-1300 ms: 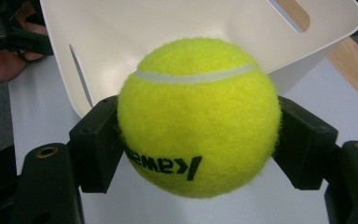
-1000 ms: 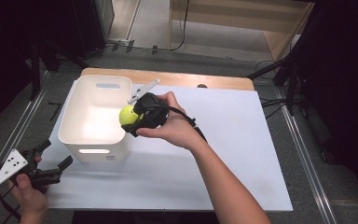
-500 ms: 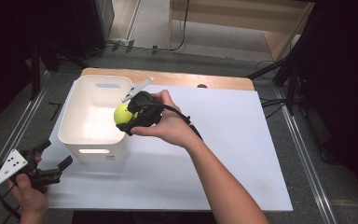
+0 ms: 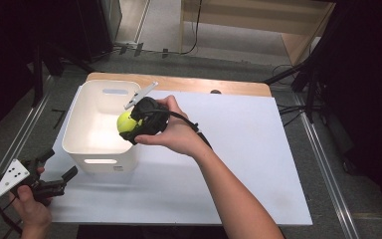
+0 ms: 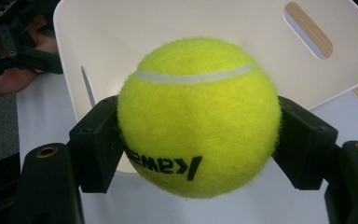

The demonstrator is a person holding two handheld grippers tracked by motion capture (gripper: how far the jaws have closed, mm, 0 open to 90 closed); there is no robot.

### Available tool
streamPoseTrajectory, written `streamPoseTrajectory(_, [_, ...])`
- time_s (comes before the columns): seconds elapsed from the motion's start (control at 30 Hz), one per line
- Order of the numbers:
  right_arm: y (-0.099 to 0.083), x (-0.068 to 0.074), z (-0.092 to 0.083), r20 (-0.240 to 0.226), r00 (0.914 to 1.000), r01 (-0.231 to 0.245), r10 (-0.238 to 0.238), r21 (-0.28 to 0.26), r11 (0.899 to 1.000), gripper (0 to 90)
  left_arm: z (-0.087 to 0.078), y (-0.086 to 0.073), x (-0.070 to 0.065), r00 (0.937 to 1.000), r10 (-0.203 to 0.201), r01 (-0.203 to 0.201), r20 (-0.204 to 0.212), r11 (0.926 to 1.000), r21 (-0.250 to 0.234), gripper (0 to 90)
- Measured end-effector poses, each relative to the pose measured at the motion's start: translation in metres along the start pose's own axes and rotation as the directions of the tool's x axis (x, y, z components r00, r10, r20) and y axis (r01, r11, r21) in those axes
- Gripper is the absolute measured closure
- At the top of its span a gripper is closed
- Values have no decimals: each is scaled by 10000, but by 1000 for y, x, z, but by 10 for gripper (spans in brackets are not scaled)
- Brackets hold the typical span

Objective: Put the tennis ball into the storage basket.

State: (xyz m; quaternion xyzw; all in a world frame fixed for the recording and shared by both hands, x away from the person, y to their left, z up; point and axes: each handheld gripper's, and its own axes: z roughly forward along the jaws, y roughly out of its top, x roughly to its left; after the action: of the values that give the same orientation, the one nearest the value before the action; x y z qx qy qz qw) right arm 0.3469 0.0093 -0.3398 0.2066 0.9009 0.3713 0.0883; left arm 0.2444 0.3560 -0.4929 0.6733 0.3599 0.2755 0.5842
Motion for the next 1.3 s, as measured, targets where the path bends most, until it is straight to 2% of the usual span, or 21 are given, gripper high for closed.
streamPoseTrajectory(0.6, [9,5,17,-234,9995,191,-189,95,9998,242,0,0,0,10000,-12,12,17,10000,-21,0])
streamPoseTrajectory(0.77, [9,6,24,-239,9992,313,-308,220,9993,242,0,0,0,10000,-15,15,18,10000,-29,0])
streamPoseTrajectory(1.2, [4,7,38,-225,9994,260,-247,609,9978,241,0,0,1,10000,-19,19,30,10000,-41,0])
streamPoseTrajectory(1.3, [3,6,41,-280,9988,418,-400,648,9970,241,0,0,1,10000,-22,23,32,10000,-42,0])
